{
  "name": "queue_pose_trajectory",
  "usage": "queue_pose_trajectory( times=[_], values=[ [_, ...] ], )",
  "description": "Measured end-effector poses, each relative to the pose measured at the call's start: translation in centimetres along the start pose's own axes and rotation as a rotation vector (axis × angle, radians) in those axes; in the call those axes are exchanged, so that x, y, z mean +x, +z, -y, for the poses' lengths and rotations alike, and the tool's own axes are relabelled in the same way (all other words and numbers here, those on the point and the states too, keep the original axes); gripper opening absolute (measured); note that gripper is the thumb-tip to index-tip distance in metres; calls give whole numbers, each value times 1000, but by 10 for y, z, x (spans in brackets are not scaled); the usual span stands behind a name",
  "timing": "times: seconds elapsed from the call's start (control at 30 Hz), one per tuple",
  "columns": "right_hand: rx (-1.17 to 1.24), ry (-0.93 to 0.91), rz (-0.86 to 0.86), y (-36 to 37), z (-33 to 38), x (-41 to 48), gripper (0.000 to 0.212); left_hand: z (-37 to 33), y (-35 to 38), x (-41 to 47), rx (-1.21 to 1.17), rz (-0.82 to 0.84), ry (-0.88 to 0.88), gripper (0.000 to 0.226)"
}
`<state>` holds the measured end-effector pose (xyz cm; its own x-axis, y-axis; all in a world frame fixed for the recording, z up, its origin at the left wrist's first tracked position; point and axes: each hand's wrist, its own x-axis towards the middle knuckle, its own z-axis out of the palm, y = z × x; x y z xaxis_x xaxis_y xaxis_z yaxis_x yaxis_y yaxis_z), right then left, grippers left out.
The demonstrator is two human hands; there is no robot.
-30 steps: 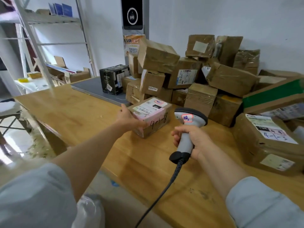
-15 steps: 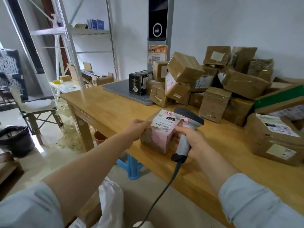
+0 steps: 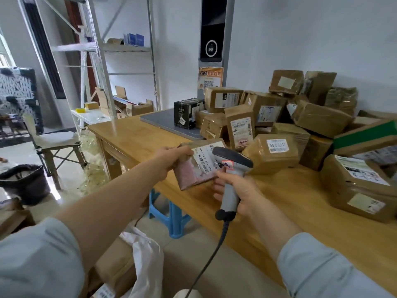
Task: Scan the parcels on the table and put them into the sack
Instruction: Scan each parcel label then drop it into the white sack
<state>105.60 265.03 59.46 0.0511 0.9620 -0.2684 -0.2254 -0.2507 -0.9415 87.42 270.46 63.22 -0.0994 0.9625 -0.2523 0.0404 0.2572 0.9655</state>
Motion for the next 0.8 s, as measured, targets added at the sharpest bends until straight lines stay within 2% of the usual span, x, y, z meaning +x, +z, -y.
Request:
queue_pose_trajectory(
  times=[0.1,0.17,0.33,0.47,0.67,0.8],
  values=[
    [-124,-52,46,3,4,-9,19,-15,-18,-1,36,-17,16,61],
    [-195,-64,65,3,6,-13,20,-27,-31,-3,101,-12,39,56],
    [-354,-74,59,2,8,-19,13,-58,-61,-8,221,-151,164,49],
    [-425,-126,67,7,10,-27,12,-71,-69,-15,288,-186,229,34],
    [-500,-314,151,28,22,-43,22,-96,-85,-26,454,-225,259,52],
    [-601,-441,213,43,23,-49,27,-109,-98,-37,556,-238,280,56]
  ],
)
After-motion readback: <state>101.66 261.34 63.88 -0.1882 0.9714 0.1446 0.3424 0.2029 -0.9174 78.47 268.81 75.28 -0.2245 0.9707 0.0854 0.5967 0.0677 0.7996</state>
